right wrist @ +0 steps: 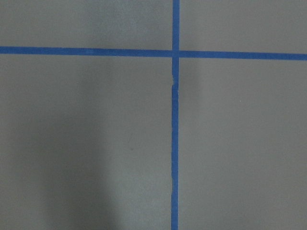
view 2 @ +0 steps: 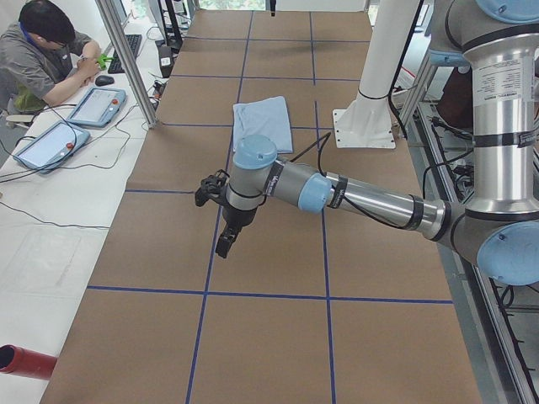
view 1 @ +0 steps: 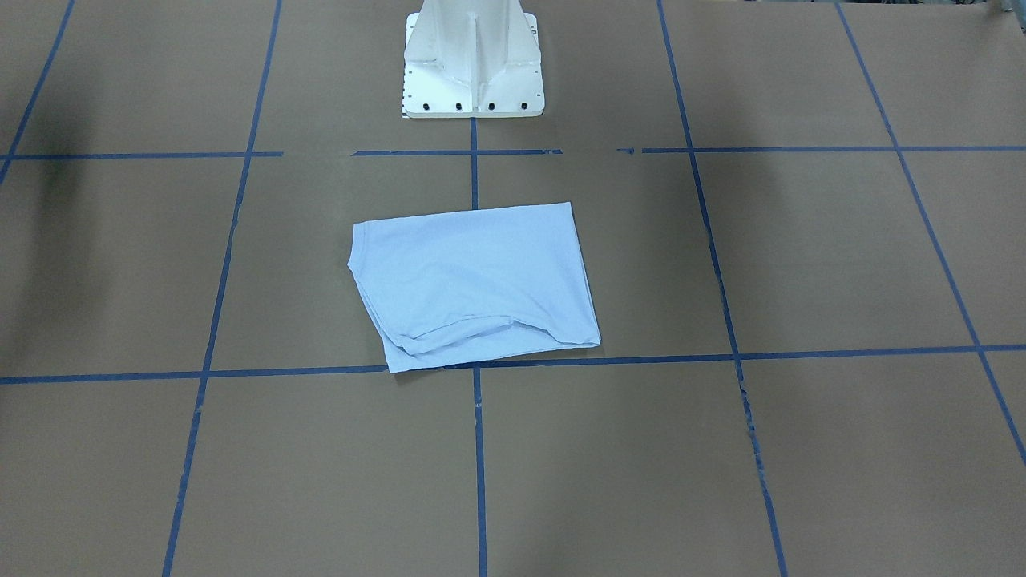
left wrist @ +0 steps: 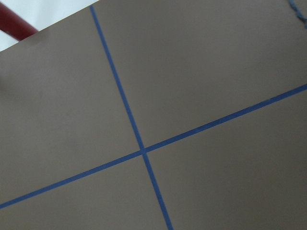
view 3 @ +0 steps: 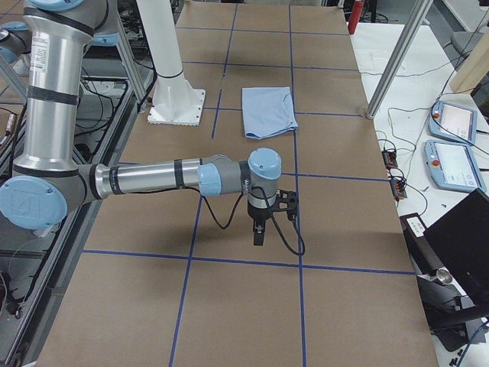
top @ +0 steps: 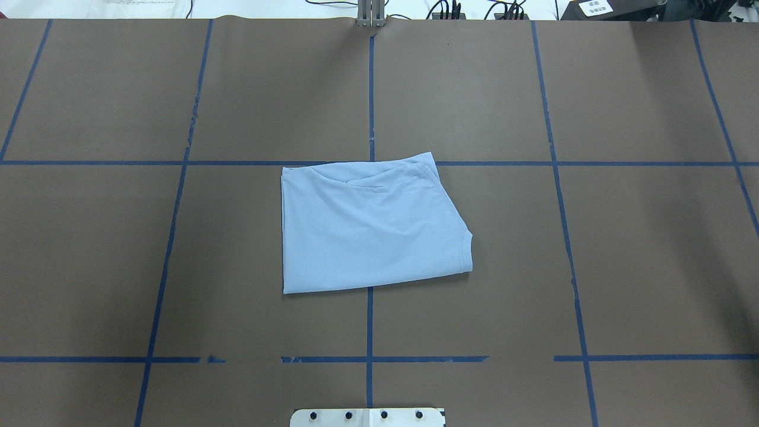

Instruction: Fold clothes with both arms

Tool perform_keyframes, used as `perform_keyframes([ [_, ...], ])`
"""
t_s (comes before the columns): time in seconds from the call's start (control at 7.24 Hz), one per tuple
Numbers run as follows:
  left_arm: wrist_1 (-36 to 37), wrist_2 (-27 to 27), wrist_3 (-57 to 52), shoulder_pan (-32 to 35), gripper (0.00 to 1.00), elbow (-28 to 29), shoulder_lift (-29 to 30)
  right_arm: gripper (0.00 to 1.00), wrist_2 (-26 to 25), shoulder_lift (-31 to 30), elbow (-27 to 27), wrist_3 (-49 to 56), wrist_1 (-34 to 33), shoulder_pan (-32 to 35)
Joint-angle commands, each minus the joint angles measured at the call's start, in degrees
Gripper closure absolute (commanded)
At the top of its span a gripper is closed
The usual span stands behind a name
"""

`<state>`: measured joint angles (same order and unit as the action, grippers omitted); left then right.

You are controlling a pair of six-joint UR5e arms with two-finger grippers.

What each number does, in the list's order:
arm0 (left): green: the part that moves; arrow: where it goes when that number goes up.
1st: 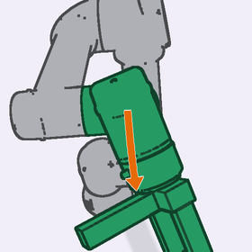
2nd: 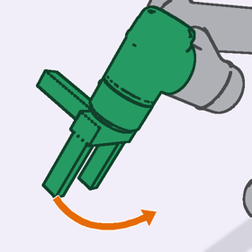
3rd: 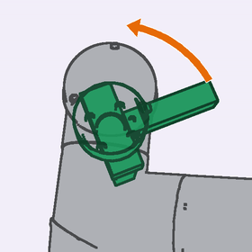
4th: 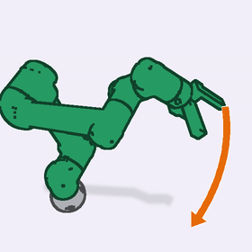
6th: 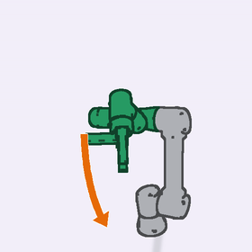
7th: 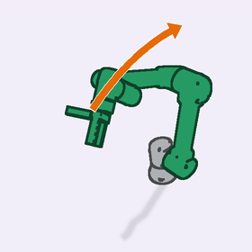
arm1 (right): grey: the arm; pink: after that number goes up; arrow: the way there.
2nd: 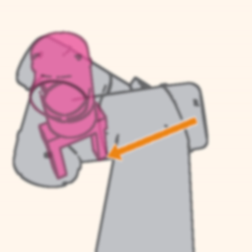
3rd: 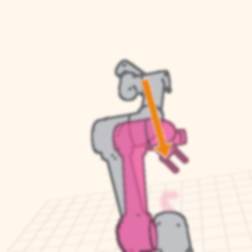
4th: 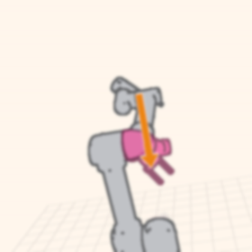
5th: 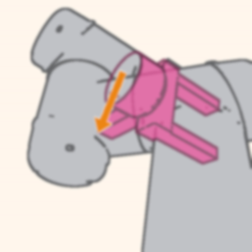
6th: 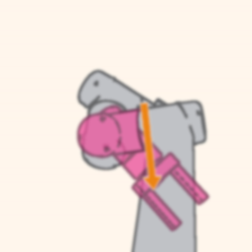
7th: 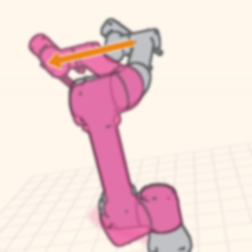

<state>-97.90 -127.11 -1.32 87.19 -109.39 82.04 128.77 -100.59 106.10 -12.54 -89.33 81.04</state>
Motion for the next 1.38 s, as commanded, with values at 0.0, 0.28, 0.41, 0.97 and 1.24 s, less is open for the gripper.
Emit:
perform_keyframes([
  [0.0, -0.97, -10.22, -0.36, 1.49, 0.0, 3.65, -3.44, 0.0, 3.67, -4.16, 0.17, 4.59, 1.34, 4.54],
  [0.28, 0.07, -10.09, -0.27, 1.49, 0.0, 4.1, -3.9, 0.0, 6.85, -4.0, 1.83, 6.83, -1.09, 7.85],
  [0.41, 1.73, -10.09, -0.18, 1.4, 0.0, 4.19, -3.81, 0.0, 6.33, -3.74, 1.83, 6.83, -2.41, 6.86],
  [0.97, 5.18, -10.44, 0.09, 1.49, 0.0, 3.49, -3.64, 0.0, 2.54, -3.91, 1.13, 6.74, -1.9, 7.12],
  [1.24, 5.08, -9.57, 0.08, 1.06, 0.0, 4.01, -2.85, 0.0, 2.36, -4.0, 1.04, 6.74, -1.81, 7.03],
])
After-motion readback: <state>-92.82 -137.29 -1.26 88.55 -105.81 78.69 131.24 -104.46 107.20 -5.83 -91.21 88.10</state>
